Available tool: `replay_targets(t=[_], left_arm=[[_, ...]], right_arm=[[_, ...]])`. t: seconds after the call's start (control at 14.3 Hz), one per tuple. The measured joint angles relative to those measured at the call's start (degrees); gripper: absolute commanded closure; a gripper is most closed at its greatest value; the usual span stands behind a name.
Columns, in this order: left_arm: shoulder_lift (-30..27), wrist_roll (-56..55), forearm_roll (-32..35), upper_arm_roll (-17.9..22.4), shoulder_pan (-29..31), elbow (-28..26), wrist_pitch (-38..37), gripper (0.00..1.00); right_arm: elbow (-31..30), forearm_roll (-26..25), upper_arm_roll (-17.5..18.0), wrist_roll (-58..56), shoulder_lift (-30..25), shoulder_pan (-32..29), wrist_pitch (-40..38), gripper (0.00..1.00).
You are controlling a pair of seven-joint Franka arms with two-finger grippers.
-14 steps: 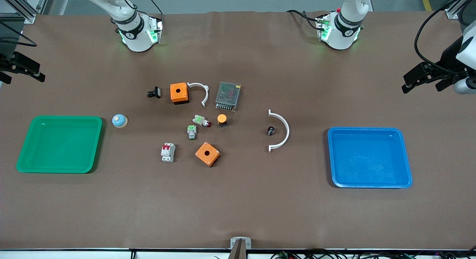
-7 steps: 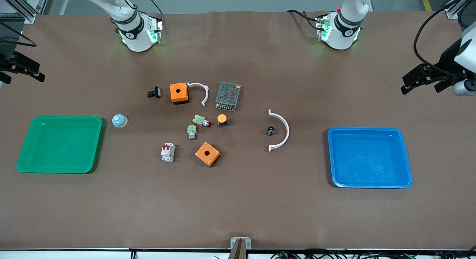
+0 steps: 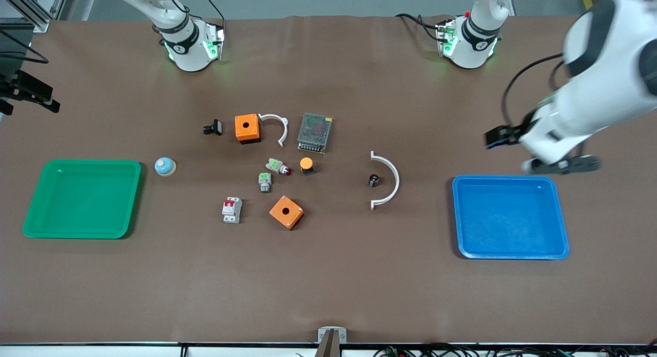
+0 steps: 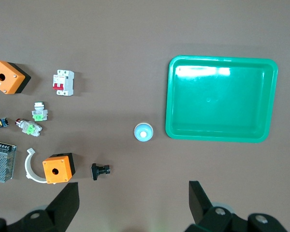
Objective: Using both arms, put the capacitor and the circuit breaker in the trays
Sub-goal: 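Lower the left gripper onto the capacitor while the right gripper reaches the breaker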
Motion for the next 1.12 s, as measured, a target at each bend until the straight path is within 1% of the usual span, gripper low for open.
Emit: replay_targets(t=[0.14,0.21,0.35,0.56,0.7,0.84,0.91,1.12], left_arm=[[5.43,-7.79,-0.01,-0.26,-4.44,-0.05,5.78,0.00],[8.09,-11.27,-0.01,-0.30,-6.40,-0.04,9.21,0.00],[12.97,-17.38,-0.01,-0.34,-9.82,-0.02,15.67,0.00],[18.81,-23.50,0.00,-0.33,-13.65,0.10,23.34,0.00],[21.58,-25.96,0.00,-0.33,-15.28,0.20,27.19,0.00],[23.93,-27.63,0.00,-0.33,-16.36,0.26,30.23,0.00],[24.84,-27.90,0.00,-0.32,-16.81,0.27,31.06,0.00],[26.49,-28.17,0.00,-0.33,-18.43,0.30,31.58,0.01]], right_arm=[[-0.44,0.00,-0.02,0.00,1.32,-0.01,0.05,0.00],[-0.57,0.00,-0.03,0.00,3.06,-0.03,0.32,0.00],[-0.61,-0.04,-0.05,-0.01,7.41,-0.08,3.65,0.00],[-0.62,-0.86,0.01,0.07,13.72,-0.03,7.05,0.00],[-0.92,0.49,0.38,3.25,15.69,0.82,9.30,0.00],[-3.18,3.28,0.77,9.49,16.81,3.24,14.08,0.00],[-5.20,4.18,0.95,11.08,17.32,4.85,17.77,0.00],[-12.35,4.73,1.18,17.24,19.46,11.05,29.69,0.00]])
